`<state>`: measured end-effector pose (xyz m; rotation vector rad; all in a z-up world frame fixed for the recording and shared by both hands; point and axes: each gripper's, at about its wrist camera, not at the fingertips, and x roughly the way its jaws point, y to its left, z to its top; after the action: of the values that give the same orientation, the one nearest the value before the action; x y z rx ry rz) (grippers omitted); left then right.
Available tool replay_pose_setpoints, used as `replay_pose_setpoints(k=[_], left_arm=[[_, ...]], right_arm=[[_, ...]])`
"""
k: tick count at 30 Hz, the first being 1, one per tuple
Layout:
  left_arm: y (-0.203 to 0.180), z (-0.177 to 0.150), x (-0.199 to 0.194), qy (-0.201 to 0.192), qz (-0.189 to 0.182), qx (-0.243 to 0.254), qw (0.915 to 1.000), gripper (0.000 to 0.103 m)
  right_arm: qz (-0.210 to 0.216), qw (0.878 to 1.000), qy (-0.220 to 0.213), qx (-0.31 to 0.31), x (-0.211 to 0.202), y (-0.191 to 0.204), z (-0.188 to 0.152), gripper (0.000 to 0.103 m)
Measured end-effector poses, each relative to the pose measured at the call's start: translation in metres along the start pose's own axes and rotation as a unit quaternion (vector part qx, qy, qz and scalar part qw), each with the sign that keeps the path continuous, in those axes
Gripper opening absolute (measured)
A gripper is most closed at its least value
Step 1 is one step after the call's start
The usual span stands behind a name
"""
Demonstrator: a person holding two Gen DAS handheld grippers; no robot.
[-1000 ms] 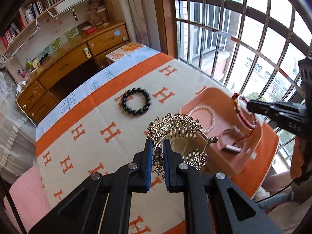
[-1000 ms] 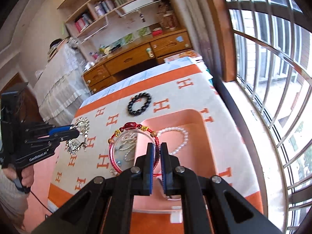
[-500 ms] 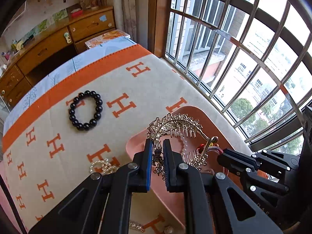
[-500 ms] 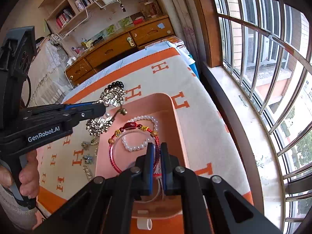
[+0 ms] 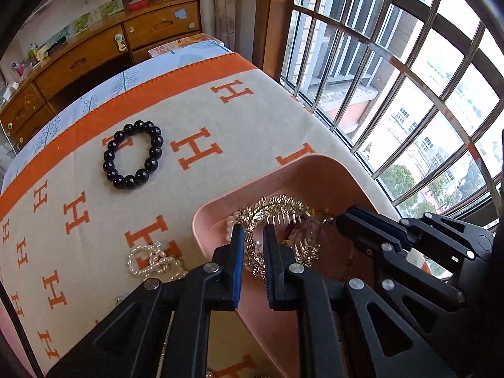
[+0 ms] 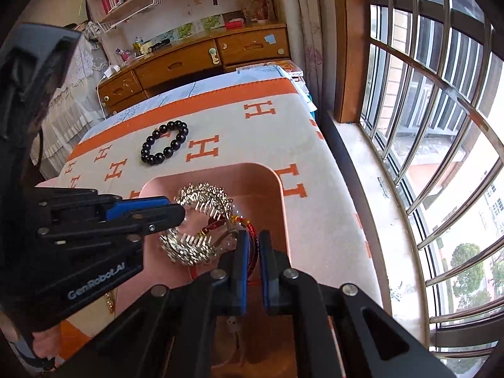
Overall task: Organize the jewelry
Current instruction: 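Place the hair comb and red bangle into the pink box with both grippers, then grasp the black bead bracelet with the right gripper and lift it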
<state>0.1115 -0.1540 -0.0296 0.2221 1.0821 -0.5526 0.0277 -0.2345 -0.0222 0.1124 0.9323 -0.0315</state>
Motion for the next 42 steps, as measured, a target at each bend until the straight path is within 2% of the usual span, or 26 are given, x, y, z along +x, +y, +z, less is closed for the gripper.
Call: replay_pose_setpoints(k=[5,7,9,10,11,12,15,19,29,31,33,42], left_arm=[[0.007,-0.002,-0.013,-0.012,0.007,-0.012,0.9998,0.011],[0.009,-0.004,-0.020,-0.018,0.007,-0.016,0.9997,0.018],[0.013,-0.007,-0.029,-0.029,0.009,-0.022,0.9993,0.037],[0.014,-0.009,-0.034,-0.036,0.013,-0.023,0.9990,0.044],[0.016,-0.012,-0.040,-0.045,0.021,-0.025,0.9985,0.058],[0.017,-0.015,-0.046,-0.054,0.029,-0.027,0.9977,0.066],[0.020,-0.027,-0.062,-0.076,0.054,-0.025,0.9953,0.071],[0.033,-0.044,-0.076,-0.084,0.086,-0.040,0.9919,0.075],[0.083,-0.069,-0.117,-0.116,0.124,-0.086,0.9817,0.075],[0.094,-0.068,-0.126,-0.125,0.128,-0.093,0.9794,0.075],[0.105,-0.064,-0.133,-0.128,0.137,-0.096,0.9774,0.075],[0.150,-0.027,-0.139,-0.118,0.146,-0.111,0.9760,0.075]], right_arm=[[0.006,1.000,0.008,-0.004,0.010,-0.001,0.010,0.007],[0.021,1.000,0.015,0.010,0.009,-0.006,0.013,0.007],[0.041,0.999,0.008,0.029,0.001,-0.014,0.013,0.007],[0.040,0.999,0.002,0.034,-0.004,-0.017,0.012,0.007],[0.036,0.999,-0.004,0.037,-0.008,-0.020,0.012,0.007],[0.036,0.999,-0.008,0.040,-0.013,-0.023,0.012,0.007],[0.050,0.997,-0.014,0.050,-0.025,-0.029,0.011,0.008],[0.060,0.998,-0.012,0.035,-0.036,-0.022,0.015,0.008],[0.095,0.995,0.016,-0.032,-0.046,0.036,0.039,0.009],[0.104,0.993,0.023,-0.040,-0.045,0.046,0.049,0.021],[0.112,0.992,0.029,-0.045,-0.043,0.055,0.061,0.028],[0.120,0.988,0.080,-0.049,-0.014,0.088,0.120,0.029]])
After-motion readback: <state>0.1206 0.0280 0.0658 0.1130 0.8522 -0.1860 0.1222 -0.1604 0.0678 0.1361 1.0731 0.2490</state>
